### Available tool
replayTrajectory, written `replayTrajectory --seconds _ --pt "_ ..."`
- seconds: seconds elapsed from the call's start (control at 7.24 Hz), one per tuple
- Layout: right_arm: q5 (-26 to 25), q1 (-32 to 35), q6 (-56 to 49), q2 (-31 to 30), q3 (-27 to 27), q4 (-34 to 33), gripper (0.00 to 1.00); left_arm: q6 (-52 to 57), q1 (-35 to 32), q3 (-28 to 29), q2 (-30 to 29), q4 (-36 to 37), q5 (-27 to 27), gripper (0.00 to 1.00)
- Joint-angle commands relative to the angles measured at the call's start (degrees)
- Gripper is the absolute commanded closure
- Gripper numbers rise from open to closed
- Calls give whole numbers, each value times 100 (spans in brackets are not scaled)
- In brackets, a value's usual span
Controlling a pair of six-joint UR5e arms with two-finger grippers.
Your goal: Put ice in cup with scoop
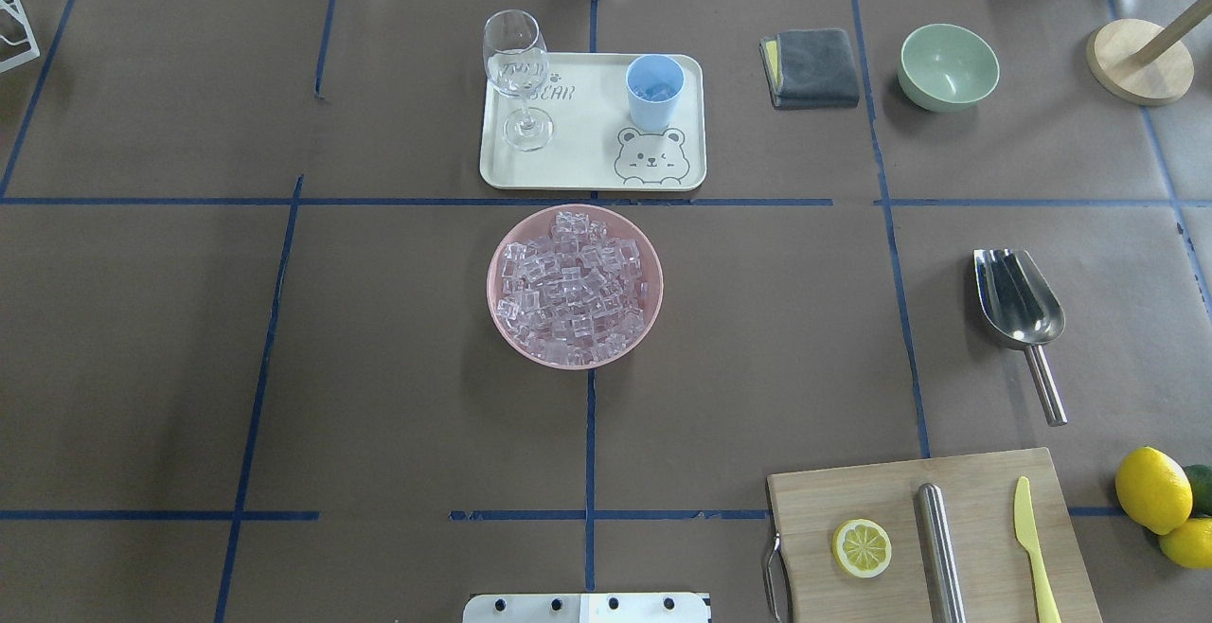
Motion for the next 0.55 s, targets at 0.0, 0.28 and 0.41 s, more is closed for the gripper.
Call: replayTrajectory --seconds 0.0,0.28,0.41 --pt "0 1 4 8 1 1 0 -208 0 -4 -7 -186 1 0" --pt "0 1 4 8 -8 1 0 -517 0 75 63 -643 45 0" --pt "0 1 -5 8 -8 1 0 -509 0 66 63 -644 62 0"
